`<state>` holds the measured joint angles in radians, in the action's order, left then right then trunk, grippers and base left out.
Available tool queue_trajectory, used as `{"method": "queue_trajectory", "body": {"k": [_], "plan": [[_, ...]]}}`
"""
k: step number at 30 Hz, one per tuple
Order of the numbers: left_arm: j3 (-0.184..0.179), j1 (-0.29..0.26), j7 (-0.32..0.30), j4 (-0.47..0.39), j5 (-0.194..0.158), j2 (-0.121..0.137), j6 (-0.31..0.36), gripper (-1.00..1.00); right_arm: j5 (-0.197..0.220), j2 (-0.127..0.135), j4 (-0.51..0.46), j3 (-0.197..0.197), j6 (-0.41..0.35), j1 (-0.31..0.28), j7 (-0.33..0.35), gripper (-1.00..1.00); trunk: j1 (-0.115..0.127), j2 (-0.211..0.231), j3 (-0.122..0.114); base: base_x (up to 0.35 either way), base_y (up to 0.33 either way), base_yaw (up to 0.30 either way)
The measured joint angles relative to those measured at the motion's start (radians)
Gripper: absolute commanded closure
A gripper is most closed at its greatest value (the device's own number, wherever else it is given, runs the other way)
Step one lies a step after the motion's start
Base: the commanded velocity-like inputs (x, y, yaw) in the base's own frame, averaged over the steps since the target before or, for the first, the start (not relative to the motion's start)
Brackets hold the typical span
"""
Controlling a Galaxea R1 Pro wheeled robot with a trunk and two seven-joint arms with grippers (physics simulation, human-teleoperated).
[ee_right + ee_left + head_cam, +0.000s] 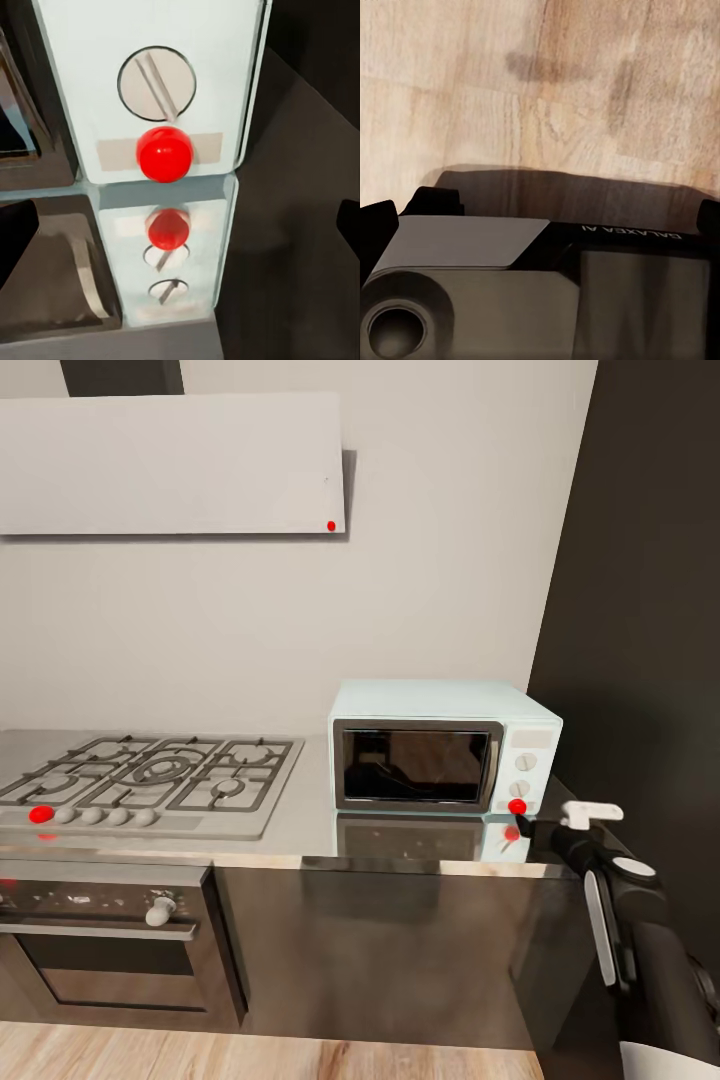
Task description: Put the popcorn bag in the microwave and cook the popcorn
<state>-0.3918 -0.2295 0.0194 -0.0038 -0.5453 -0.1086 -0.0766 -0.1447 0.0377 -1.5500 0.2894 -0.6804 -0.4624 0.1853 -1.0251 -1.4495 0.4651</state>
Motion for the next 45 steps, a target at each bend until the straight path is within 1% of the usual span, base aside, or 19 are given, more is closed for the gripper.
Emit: {"method": "queue_trajectory", "body": {"k": [3,8,13,14,18,26,28,37,45], "plan": [[0.000,0.000,0.000,0.000,0.001,0.000,0.000,-1.00,-0.001,0.001,0.002,-0.002,0.025,0.000,-0.001,-1.00,0.000,0.000,0.000,0.000,0.000,0.000],[0.000,0.000,0.000,0.000,0.001,0.000,0.000,-1.00,-0.003,0.003,0.003,-0.003,0.026,0.000,0.001,-1.00,0.000,0.000,0.000,0.000,0.000,0.000],[0.000,0.000,0.000,0.000,0.000,0.001,0.000,-1.00,-0.015,0.005,0.003,-0.002,0.021,0.000,-0.001,-1.00,0.000,0.000,0.000,0.072,0.000,0.000],[0.000,0.000,0.000,0.000,0.000,0.001,0.000,-1.00,-0.015,0.005,0.004,-0.002,0.020,0.000,-0.001,1.00,0.000,0.000,0.000,0.008,0.000,0.000],[0.000,0.000,0.000,0.000,-0.001,0.002,0.000,-1.00,-0.018,0.004,0.004,-0.002,0.021,0.000,-0.006,1.00,0.000,0.000,0.000,0.002,0.000,0.000],[0.000,0.000,0.000,0.000,0.000,0.001,0.000,-1.00,-0.012,0.011,0.004,-0.005,0.010,0.000,-0.003,1.00,0.000,0.000,0.000,0.000,0.000,0.000],[0.001,0.000,0.000,0.000,-0.002,0.002,0.001,-1.00,-0.011,0.008,0.005,-0.007,0.010,0.000,-0.003,1.00,0.000,0.000,0.000,0.021,0.000,0.000],[0.001,0.000,0.000,0.000,-0.004,0.005,0.002,-1.00,-0.009,0.004,0.006,-0.007,0.010,0.000,-0.001,1.00,0.000,0.000,0.000,0.226,0.000,0.000],[0.002,0.000,0.000,0.000,-0.004,0.005,0.002,-1.00,-0.008,0.004,0.051,-0.007,0.010,0.000,-0.001,1.00,0.000,0.000,0.000,0.019,0.000,0.000]]}}
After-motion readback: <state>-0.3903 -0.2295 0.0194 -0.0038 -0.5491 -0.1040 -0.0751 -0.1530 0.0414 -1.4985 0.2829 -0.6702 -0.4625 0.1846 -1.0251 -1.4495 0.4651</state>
